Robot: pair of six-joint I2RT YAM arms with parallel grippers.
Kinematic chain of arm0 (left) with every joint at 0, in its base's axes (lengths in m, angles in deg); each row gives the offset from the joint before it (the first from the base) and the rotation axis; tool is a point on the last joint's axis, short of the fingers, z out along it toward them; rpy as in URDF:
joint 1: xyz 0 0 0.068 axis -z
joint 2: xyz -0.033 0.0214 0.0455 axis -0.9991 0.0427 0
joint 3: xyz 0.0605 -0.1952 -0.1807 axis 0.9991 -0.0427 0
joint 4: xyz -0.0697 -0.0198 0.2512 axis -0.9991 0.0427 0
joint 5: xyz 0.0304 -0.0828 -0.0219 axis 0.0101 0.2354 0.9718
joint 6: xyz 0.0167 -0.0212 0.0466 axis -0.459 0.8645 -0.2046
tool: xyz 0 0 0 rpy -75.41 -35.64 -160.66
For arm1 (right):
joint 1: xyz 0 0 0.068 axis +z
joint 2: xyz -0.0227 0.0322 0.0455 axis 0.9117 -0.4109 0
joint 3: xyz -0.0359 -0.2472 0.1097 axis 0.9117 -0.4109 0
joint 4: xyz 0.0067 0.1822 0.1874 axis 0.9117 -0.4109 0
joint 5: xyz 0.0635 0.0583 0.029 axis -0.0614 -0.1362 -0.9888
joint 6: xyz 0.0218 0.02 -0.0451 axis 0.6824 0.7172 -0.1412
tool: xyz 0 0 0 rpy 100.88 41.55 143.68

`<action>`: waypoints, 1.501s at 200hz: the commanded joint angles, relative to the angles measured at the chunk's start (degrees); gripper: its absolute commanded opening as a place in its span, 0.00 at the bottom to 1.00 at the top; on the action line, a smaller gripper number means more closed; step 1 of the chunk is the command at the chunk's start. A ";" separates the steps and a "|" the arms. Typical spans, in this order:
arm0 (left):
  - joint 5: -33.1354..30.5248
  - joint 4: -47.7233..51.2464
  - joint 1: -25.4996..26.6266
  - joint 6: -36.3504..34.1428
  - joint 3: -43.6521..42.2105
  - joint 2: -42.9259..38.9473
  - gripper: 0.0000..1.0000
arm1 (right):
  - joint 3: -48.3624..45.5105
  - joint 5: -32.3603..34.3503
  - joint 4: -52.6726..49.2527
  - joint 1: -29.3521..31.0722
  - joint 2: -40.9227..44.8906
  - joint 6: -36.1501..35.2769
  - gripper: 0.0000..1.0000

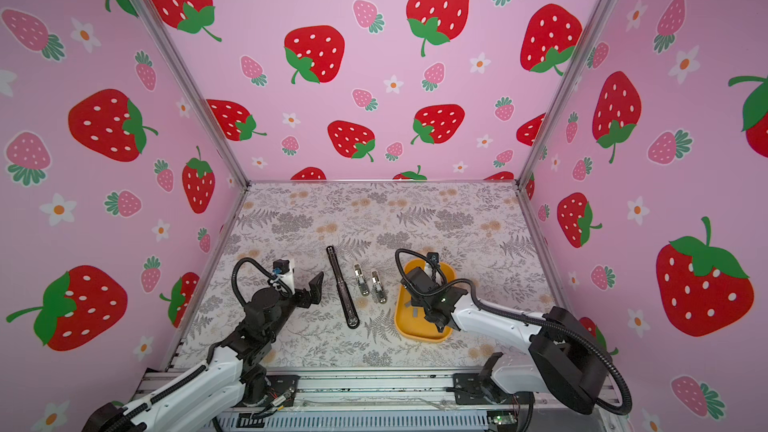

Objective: Load the staples into the stapler
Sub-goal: 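Lower the open right gripper into the tray onto a staple strip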

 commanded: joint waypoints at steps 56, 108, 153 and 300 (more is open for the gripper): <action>-1.74 -3.62 -0.16 -0.61 1.67 4.15 0.99 | 8.74 -2.87 3.32 -6.82 -10.94 -10.63 0.45; -0.97 -3.14 -0.19 -0.73 1.64 3.76 0.99 | 9.91 -5.41 5.12 -8.86 -15.26 -14.31 0.43; -0.84 -3.01 -0.13 -0.65 1.62 3.71 0.99 | 8.08 -4.56 6.71 -8.92 -14.74 -16.80 0.47; -0.78 -2.97 -0.18 -0.60 1.88 4.15 0.99 | 3.63 -6.68 12.38 -8.92 -15.35 -23.46 0.48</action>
